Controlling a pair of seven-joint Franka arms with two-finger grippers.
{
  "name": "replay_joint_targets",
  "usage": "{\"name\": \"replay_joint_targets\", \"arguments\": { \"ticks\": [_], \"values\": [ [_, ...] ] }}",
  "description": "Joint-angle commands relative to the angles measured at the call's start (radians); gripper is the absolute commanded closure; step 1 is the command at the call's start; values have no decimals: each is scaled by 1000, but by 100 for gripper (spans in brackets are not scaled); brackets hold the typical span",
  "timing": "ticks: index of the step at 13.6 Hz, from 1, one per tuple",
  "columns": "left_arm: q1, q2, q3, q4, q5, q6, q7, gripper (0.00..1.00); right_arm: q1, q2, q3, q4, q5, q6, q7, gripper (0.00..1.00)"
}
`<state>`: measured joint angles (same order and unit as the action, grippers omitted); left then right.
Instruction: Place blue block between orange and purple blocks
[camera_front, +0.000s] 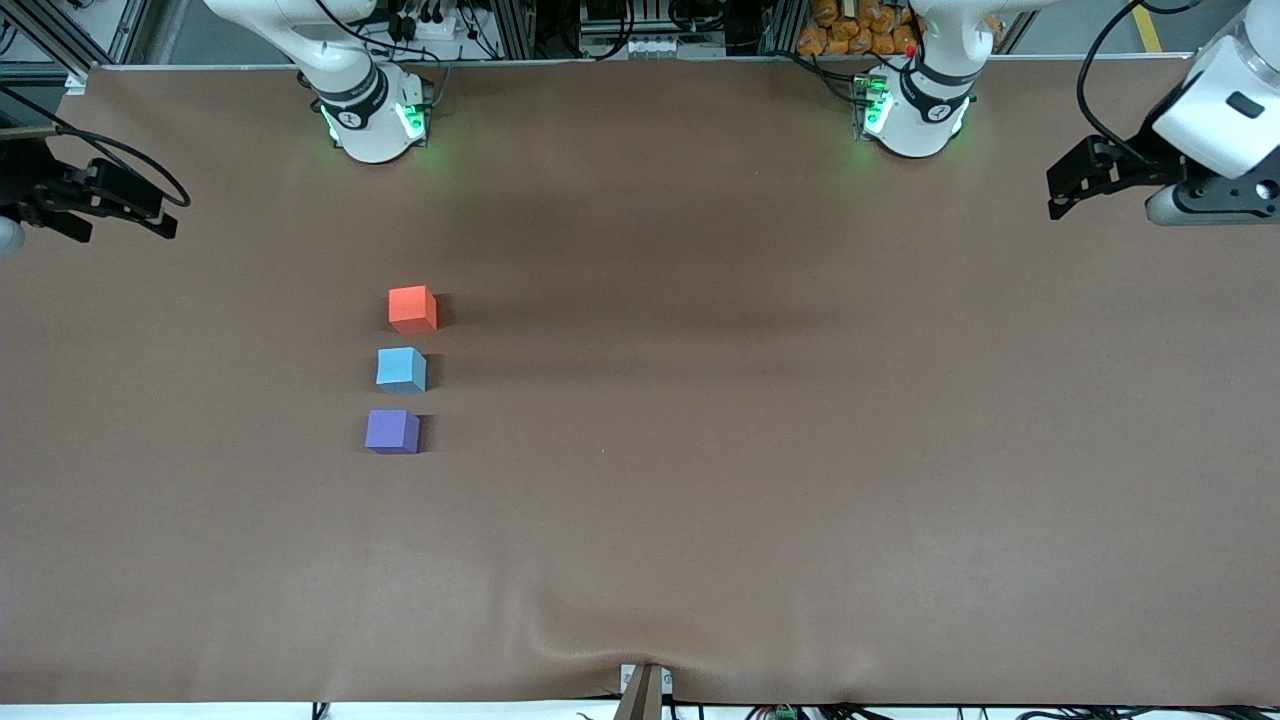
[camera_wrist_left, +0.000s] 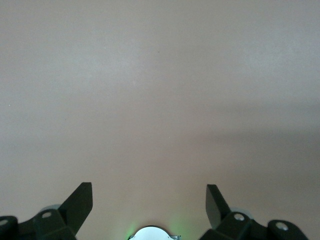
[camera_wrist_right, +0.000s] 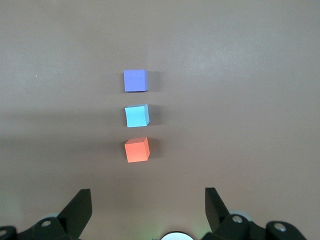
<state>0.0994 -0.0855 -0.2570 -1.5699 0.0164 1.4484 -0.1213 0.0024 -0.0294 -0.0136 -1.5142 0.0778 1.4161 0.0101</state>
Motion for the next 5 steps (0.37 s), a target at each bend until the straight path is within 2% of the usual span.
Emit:
{"name": "replay_joint_targets", "arguments": {
  "ticks": [1,5],
  "values": [
    [3,-28,-2,-21,-10,17,-1,0,-7,-3,11,-18,-27,9,7,0],
    [3,-10,-1,19,-10,17,3,0,-7,-1,11,-20,-27,21,7,0]
  ]
}}
